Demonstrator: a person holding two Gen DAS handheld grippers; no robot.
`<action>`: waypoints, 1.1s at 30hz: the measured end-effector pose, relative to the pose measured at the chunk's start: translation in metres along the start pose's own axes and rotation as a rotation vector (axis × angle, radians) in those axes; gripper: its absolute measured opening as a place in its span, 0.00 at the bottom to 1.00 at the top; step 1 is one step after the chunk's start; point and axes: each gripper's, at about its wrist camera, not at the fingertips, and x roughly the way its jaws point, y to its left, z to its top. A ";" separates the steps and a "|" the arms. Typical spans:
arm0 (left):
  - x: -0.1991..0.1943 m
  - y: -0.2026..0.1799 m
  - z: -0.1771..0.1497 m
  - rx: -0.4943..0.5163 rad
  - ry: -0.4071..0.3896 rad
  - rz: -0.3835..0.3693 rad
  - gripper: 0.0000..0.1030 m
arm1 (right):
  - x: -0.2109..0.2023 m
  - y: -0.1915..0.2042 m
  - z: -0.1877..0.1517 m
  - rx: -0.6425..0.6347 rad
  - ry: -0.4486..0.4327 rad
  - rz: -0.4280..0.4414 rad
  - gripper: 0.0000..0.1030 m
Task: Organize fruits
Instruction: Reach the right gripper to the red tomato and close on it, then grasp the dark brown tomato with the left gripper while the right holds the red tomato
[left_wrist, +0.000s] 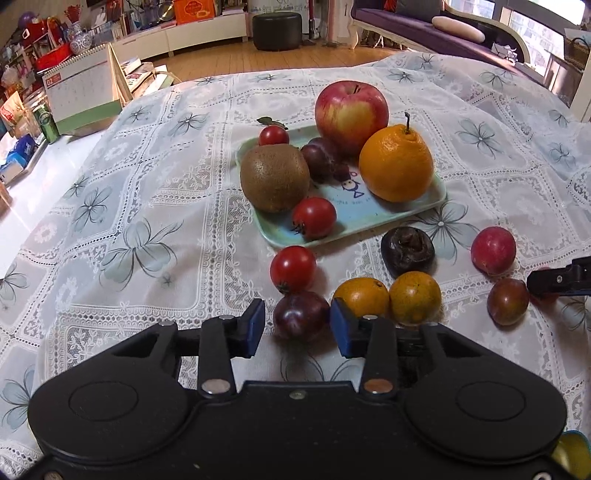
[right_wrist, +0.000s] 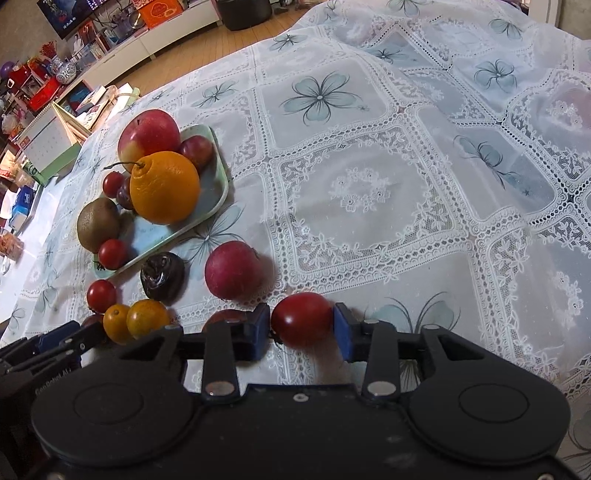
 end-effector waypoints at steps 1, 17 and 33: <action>0.000 0.003 0.000 -0.012 -0.001 -0.022 0.41 | -0.001 0.000 0.000 -0.004 -0.001 0.005 0.37; -0.044 0.028 -0.021 -0.102 -0.038 -0.029 0.37 | -0.030 -0.006 -0.007 0.009 -0.080 0.066 0.37; -0.056 0.028 -0.047 -0.085 -0.006 -0.027 0.43 | -0.044 0.023 -0.031 -0.180 -0.159 0.039 0.37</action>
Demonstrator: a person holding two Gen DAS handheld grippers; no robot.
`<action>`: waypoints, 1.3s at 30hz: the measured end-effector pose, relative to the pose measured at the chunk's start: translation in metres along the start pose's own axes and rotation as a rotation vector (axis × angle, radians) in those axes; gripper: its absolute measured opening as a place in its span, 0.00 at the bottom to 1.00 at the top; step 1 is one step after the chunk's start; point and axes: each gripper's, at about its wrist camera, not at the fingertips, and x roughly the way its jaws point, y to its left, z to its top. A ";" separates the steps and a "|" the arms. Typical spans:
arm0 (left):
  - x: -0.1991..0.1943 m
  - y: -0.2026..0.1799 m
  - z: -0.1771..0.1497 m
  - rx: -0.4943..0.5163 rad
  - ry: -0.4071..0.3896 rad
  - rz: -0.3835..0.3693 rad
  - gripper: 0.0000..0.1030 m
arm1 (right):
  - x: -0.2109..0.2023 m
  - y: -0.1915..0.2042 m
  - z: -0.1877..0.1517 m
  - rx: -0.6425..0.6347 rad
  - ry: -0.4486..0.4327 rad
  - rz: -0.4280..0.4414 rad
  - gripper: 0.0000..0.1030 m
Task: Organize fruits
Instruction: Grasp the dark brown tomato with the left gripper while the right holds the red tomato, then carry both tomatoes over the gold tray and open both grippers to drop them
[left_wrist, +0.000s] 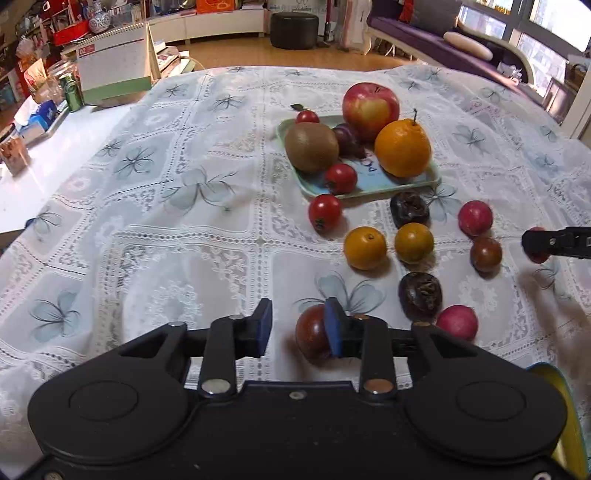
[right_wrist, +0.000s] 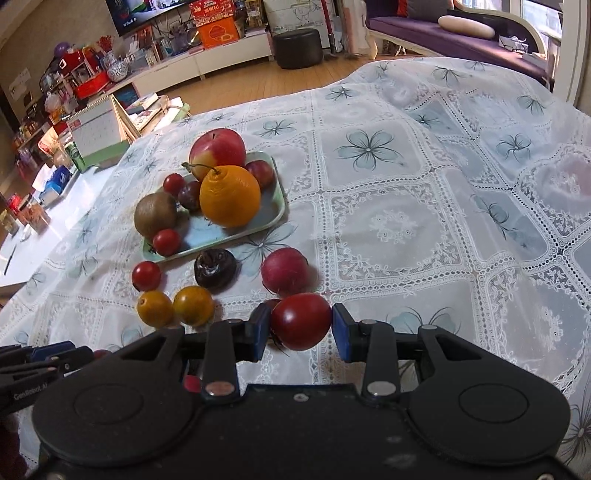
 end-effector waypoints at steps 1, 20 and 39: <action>-0.001 -0.002 -0.002 0.001 0.000 -0.011 0.43 | 0.001 -0.001 0.000 0.000 0.002 0.001 0.37; 0.005 -0.029 -0.014 0.010 0.041 -0.041 0.42 | -0.015 0.007 -0.005 -0.016 -0.005 0.051 0.37; -0.072 -0.013 -0.081 -0.084 -0.024 0.092 0.42 | -0.093 0.055 -0.109 -0.093 0.090 0.129 0.37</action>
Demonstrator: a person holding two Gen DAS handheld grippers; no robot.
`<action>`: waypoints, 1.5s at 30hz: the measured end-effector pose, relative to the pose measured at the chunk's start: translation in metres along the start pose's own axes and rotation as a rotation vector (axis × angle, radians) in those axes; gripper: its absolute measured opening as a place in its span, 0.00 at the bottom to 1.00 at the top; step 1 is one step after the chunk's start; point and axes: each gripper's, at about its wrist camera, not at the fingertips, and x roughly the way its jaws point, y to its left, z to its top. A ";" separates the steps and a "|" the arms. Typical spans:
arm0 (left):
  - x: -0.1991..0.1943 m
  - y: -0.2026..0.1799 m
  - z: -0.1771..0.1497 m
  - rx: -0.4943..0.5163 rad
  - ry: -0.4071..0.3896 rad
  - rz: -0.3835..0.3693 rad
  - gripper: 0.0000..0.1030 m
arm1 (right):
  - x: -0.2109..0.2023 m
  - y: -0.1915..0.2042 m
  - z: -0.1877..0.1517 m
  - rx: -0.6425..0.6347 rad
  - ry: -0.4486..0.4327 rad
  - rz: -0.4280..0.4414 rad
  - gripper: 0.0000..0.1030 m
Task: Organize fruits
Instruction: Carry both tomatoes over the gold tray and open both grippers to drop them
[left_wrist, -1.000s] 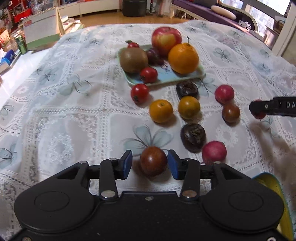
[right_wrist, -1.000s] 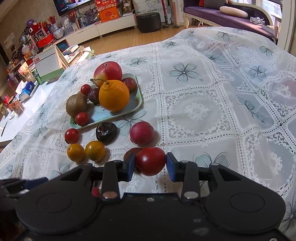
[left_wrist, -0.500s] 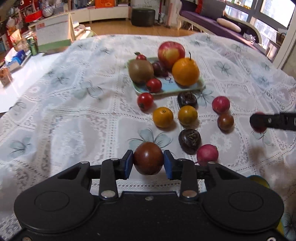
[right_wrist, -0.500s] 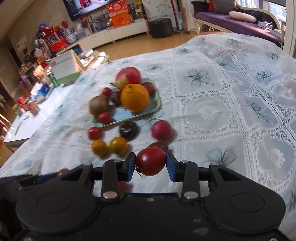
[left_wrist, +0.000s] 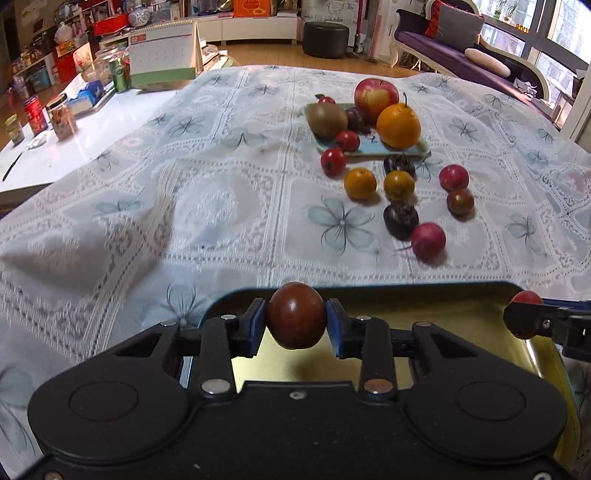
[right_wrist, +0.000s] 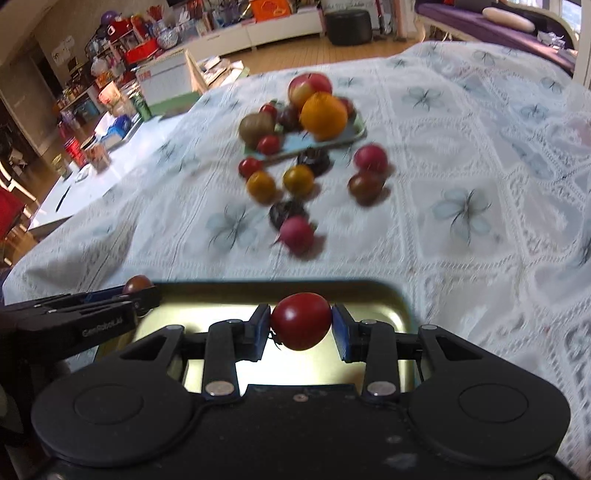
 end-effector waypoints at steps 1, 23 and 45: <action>-0.001 0.000 -0.003 0.005 -0.001 0.011 0.42 | 0.001 0.002 -0.002 -0.011 0.007 0.003 0.37; 0.004 -0.004 -0.020 0.037 -0.009 0.068 0.44 | 0.011 0.026 -0.044 -0.125 -0.213 -0.064 0.39; 0.005 -0.011 0.005 0.068 -0.015 0.022 0.44 | 0.023 0.007 -0.006 -0.028 -0.095 -0.008 0.39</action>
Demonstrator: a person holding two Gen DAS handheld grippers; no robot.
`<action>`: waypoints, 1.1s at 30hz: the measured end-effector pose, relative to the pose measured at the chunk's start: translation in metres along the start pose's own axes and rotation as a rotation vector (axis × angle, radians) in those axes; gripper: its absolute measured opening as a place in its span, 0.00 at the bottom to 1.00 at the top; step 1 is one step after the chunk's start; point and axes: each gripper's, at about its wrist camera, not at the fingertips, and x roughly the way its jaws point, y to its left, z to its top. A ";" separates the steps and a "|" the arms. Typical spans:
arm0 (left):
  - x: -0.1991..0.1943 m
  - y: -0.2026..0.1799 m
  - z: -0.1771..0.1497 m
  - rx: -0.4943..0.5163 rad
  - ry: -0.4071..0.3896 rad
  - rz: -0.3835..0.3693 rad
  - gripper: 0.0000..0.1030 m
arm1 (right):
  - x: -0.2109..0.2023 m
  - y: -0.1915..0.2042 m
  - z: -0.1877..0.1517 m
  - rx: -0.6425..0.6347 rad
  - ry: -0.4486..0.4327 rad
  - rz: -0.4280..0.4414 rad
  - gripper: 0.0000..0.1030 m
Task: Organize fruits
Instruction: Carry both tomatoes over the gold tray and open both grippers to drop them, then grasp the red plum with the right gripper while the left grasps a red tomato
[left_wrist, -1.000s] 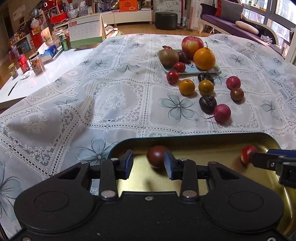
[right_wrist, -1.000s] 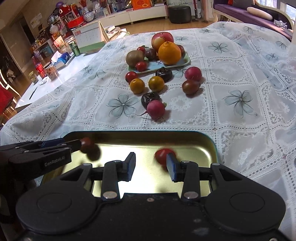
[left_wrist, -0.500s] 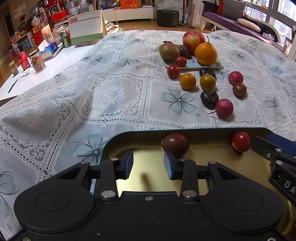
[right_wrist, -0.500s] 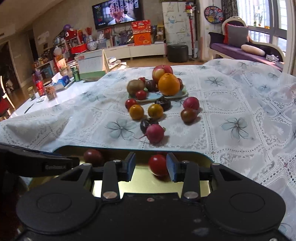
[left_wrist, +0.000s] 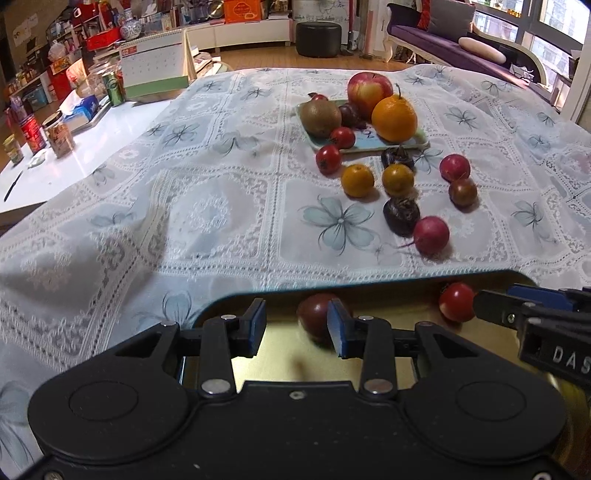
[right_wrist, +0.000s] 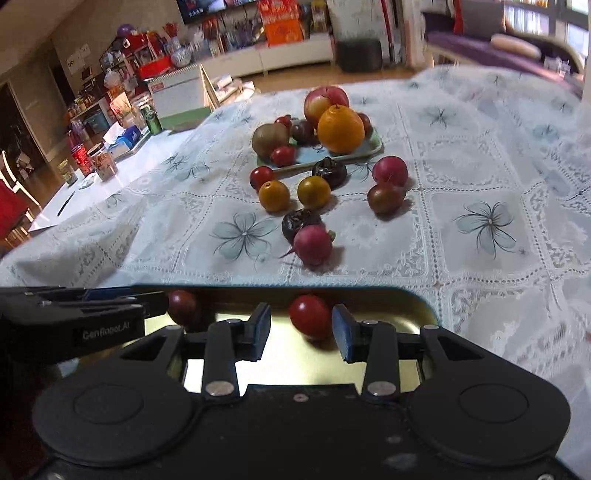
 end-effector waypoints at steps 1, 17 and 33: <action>0.001 -0.001 0.006 0.006 -0.003 -0.005 0.44 | 0.002 -0.004 0.009 0.015 0.015 -0.009 0.39; 0.067 0.002 0.106 -0.025 0.046 -0.049 0.46 | 0.076 -0.070 0.138 0.123 0.064 -0.129 0.46; 0.130 -0.013 0.149 0.018 0.069 -0.077 0.46 | 0.127 -0.078 0.156 0.164 0.127 -0.157 0.50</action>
